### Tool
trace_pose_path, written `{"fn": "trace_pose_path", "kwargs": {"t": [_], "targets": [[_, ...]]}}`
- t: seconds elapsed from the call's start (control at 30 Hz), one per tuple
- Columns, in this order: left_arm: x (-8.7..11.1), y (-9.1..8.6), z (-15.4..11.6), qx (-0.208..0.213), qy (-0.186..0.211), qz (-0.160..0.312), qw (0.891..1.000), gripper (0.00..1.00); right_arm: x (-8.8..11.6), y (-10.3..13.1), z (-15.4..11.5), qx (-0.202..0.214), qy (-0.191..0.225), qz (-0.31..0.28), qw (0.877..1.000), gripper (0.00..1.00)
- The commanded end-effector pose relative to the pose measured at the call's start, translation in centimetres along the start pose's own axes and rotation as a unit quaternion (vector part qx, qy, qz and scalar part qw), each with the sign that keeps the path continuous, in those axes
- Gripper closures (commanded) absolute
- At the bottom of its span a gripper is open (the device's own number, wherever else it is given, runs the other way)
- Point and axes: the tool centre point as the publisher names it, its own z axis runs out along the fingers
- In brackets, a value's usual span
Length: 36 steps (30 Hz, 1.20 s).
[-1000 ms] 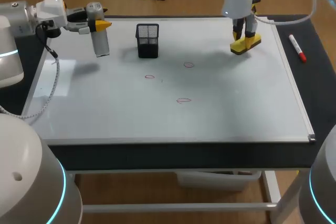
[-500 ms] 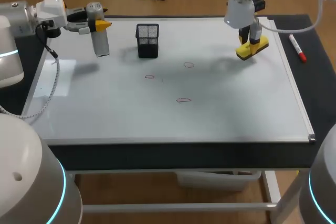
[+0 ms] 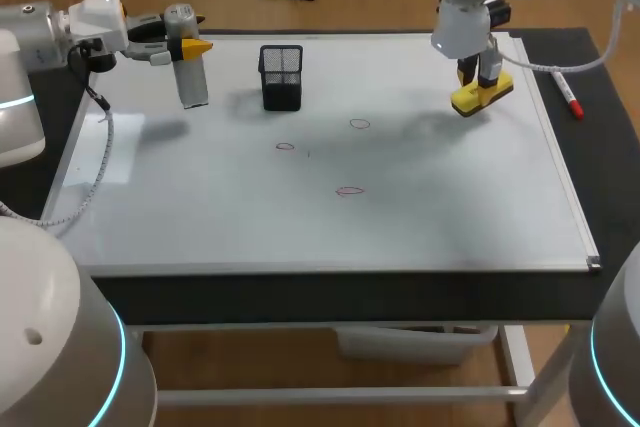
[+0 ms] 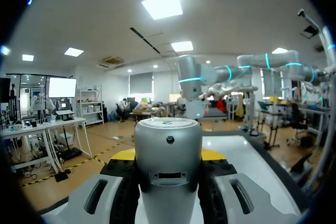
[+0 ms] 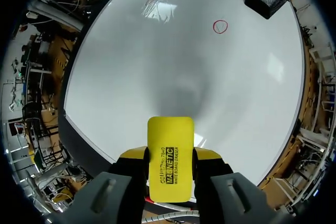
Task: Pick up the inspection probe, press it on each red-marked spot on the whiteboard one by one, put down the probe, pick up the eraser, and wipe off all the red marks.
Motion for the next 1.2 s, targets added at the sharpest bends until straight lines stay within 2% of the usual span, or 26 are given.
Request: {"fn": "trace_pose_path", "kwargs": {"t": [0.03,0.6,1.2], "targets": [[0.0,-0.1,0.0,0.0,-0.001,0.001,1.0,1.0,0.1,-0.1,-0.2,0.002,0.001,-0.001,1.0,1.0],[0.0,-0.1,0.0,0.0,-0.001,0.001,1.0,1.0,0.1,-0.1,-0.2,0.002,0.001,-0.001,1.0,1.0],[6.2,-0.2,2.2,0.028,0.076,-0.001,0.997,1.0,0.1,-0.1,-0.2,0.002,0.001,-0.001,1.0,1.0]]}}
